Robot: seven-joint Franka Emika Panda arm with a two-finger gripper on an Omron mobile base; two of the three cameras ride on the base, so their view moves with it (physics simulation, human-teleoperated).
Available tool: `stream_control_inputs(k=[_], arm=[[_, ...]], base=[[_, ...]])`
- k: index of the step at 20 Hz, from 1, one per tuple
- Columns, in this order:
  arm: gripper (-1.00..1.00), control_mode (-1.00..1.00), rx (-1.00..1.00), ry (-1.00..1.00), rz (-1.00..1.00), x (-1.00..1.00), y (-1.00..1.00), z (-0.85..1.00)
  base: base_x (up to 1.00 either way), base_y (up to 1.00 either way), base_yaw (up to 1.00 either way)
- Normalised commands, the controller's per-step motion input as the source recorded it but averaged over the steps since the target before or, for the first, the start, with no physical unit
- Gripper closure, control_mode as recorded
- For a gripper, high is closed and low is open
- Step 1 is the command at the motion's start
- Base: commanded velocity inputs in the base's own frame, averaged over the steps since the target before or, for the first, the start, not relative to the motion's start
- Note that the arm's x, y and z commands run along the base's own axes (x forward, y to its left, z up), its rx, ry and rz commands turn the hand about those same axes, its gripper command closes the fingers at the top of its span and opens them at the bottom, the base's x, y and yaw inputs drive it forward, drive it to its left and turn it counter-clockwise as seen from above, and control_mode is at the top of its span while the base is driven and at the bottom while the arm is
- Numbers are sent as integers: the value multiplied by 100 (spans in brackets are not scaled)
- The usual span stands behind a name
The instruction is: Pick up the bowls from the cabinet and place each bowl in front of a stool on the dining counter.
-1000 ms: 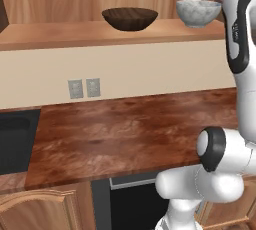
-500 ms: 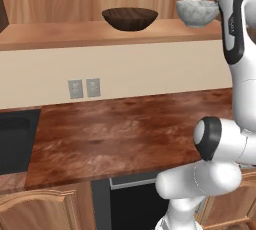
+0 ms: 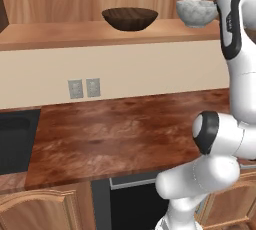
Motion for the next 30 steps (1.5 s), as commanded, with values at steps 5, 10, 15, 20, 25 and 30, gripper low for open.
stream_control_inputs(k=[5,10,15,20,25,30], arm=[[-100,-100,5,2,2,40,-25,0],[-100,-100,2,7,2,41,-14,0],[-100,-100,0,4,1,40,-3,0],[-100,-100,0,1,0,35,-7,1],[-100,-100,0,2,0,38,-7,0],[-100,-100,0,7,0,31,-5,0]], base=[[0,0,0],[0,0,0],[0,0,0],[0,0,0],[0,0,0],[0,0,0]])
